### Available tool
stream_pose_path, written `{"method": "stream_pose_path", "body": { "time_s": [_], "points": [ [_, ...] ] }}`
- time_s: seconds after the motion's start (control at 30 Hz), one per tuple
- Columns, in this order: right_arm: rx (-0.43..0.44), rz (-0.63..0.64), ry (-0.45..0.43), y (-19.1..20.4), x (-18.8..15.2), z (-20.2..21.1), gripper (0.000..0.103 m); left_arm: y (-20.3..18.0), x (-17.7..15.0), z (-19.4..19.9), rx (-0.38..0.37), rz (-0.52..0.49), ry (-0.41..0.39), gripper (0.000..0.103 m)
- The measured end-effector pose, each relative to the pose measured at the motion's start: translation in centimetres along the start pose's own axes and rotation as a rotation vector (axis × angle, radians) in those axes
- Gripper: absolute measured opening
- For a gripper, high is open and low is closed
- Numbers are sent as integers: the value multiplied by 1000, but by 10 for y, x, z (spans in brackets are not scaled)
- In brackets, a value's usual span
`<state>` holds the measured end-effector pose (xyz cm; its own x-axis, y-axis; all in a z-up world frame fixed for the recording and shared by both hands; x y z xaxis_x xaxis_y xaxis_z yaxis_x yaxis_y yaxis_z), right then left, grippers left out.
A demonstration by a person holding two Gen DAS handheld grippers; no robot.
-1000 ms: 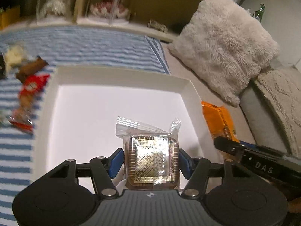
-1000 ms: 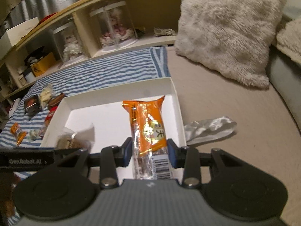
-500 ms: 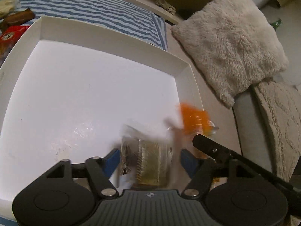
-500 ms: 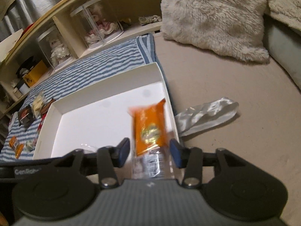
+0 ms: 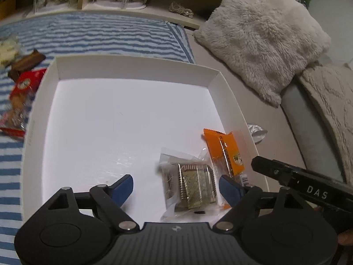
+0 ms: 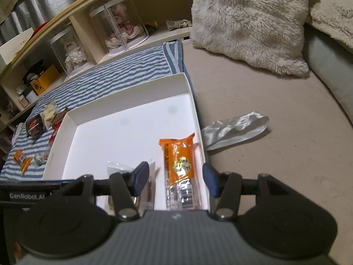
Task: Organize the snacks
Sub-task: 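Open both tools to release the snacks and withdraw from the box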
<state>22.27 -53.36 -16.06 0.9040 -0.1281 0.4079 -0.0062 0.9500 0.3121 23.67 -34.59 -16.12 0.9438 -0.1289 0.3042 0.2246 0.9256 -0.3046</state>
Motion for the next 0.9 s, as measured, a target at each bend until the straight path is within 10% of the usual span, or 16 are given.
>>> {"method": "stream_pose_path", "body": {
  "time_s": [0.37,0.9],
  "points": [
    [-61,72,-45,14,-15,40,102,9,-10,46,84,-85,-71,103],
    [-112,123,-61,38,-30,77,102,28,-27,98,89,-140,-134,103]
  ]
}}
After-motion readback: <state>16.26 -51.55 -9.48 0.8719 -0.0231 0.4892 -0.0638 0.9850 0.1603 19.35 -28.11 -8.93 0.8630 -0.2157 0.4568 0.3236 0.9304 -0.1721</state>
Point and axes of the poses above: each gripper's, at about its wrist camera, not at the fingertips, and z roughly against the way its jaws point, y to its left, x to its top, the point moved 10 cm from there along -z, roughly the way its jaws point, and after that the axes turned 15 degrees about y, right-handed, at the moved point
